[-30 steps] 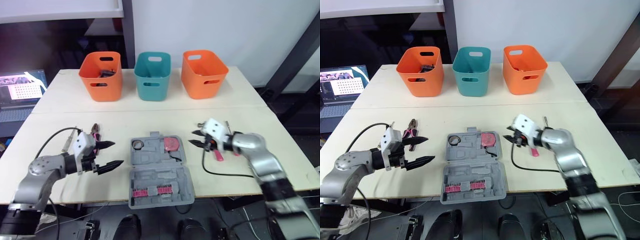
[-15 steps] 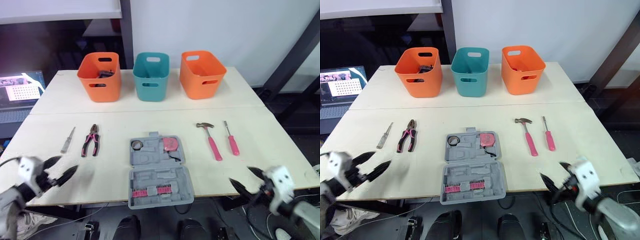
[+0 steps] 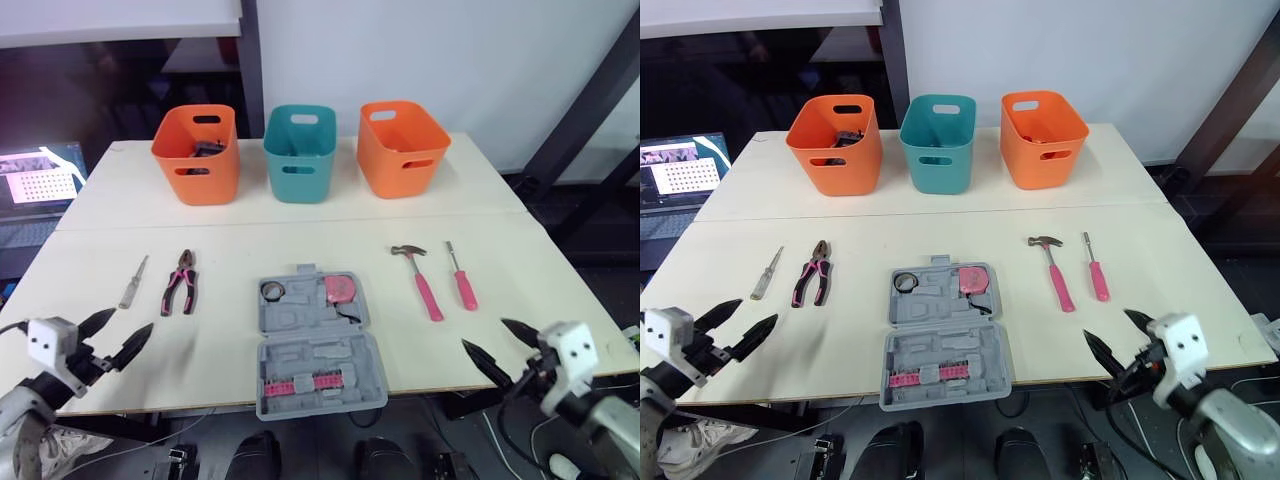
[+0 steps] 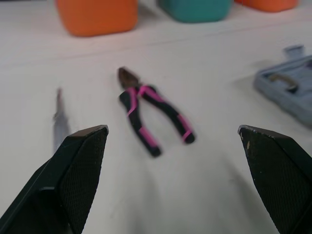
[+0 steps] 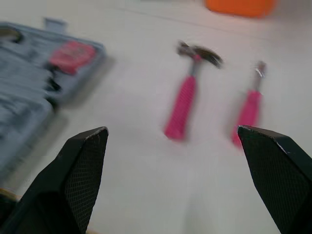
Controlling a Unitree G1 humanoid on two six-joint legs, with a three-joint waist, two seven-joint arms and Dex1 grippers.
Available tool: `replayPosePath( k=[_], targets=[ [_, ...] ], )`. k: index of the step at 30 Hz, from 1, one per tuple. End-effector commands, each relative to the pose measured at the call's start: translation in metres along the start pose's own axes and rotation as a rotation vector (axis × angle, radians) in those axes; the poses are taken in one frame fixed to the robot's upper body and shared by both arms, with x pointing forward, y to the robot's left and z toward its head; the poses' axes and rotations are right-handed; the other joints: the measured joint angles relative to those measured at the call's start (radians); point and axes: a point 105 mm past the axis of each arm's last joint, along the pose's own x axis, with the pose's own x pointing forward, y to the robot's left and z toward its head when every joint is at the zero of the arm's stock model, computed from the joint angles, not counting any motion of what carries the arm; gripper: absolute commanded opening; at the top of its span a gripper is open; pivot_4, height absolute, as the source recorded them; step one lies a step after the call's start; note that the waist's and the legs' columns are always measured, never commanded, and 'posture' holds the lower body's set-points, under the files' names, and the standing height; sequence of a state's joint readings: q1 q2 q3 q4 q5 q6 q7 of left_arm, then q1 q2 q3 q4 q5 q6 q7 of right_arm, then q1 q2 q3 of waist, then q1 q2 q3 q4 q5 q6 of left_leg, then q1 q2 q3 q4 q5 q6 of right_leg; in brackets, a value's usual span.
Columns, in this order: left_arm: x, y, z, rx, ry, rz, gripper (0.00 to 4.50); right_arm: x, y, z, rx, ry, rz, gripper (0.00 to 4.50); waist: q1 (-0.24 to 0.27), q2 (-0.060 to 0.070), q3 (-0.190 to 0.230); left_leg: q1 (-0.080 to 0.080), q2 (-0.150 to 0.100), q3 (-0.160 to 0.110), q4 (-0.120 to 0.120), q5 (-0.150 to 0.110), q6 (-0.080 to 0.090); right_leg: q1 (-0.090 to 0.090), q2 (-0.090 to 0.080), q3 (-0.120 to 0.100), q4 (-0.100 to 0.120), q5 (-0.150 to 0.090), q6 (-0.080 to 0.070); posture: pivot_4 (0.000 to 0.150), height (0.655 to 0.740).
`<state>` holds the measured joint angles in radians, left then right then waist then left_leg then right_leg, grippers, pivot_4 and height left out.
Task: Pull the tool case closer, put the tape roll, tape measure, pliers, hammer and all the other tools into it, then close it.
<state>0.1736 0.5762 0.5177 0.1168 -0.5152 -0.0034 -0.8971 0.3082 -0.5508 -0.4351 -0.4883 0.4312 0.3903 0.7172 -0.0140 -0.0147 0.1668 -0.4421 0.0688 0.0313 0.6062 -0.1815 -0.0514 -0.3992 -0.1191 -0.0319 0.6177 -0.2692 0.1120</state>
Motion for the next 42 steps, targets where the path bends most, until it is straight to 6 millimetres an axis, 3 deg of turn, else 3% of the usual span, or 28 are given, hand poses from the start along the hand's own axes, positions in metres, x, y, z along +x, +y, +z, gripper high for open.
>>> replayPosePath(
  k=[1,5,9,17,23,29,33,42],
  targets=[
    [0.009,-0.017,0.017,0.017,-0.030,0.003,4.50,0.023,0.020,0.033,-0.057,-0.013,0.181,4.48,-0.001,0.000,0.000,0.000,0.000,0.000,0.001,0.000,0.000,0.000,0.000,0.000,0.000,0.000,0.000,0.150,0.7400],
    [0.017,-0.030,0.021,-0.019,-0.023,0.122,4.50,0.047,0.045,0.061,-0.138,0.001,0.370,4.48,0.006,0.000,0.000,0.000,0.000,0.000,0.002,0.000,0.001,0.001,0.000,0.000,0.000,0.000,0.000,0.150,0.7400],
    [0.015,-0.039,0.014,-0.048,0.023,0.295,4.50,0.059,0.063,0.087,-0.176,-0.009,0.503,4.48,0.008,-0.001,0.001,-0.002,-0.001,-0.001,0.004,0.001,0.004,0.002,0.000,0.000,-0.001,0.000,0.000,0.150,0.7400],
    [0.024,-0.041,0.012,-0.038,0.061,0.494,4.50,0.070,0.084,0.107,-0.205,-0.003,0.653,4.48,0.026,-0.002,0.001,-0.001,-0.001,-0.001,0.007,0.000,0.005,0.003,0.001,0.000,0.000,0.000,0.000,0.150,0.7400],
    [0.056,-0.029,0.015,-0.002,0.145,0.462,4.50,0.076,0.084,0.113,-0.227,-0.005,0.645,4.48,0.029,-0.003,0.000,-0.002,-0.002,-0.001,0.007,0.000,0.005,0.002,0.001,-0.001,0.000,0.000,0.000,0.150,0.7400],
    [0.102,-0.013,0.025,-0.031,0.156,0.432,4.50,0.081,0.083,0.114,-0.240,0.002,0.605,4.48,0.027,-0.004,0.001,-0.003,-0.002,-0.001,0.007,0.001,0.005,0.006,0.001,-0.001,0.001,0.001,0.000,0.150,0.7400],
    [0.128,-0.007,0.016,-0.042,0.237,0.405,4.50,0.086,0.078,0.116,-0.261,0.008,0.552,4.48,0.028,-0.004,0.001,-0.002,-0.002,-0.001,0.007,0.001,0.006,0.005,0.002,-0.001,0.003,0.001,0.001,0.150,0.7400],
    [0.161,-0.003,0.009,-0.085,0.271,0.419,4.50,0.087,0.067,0.117,-0.280,0.023,0.466,4.48,0.028,-0.005,0.001,-0.003,-0.002,-0.001,0.006,0.001,0.006,0.004,0.002,0.000,0.003,0.003,0.006,0.150,0.7400]
  ],
)
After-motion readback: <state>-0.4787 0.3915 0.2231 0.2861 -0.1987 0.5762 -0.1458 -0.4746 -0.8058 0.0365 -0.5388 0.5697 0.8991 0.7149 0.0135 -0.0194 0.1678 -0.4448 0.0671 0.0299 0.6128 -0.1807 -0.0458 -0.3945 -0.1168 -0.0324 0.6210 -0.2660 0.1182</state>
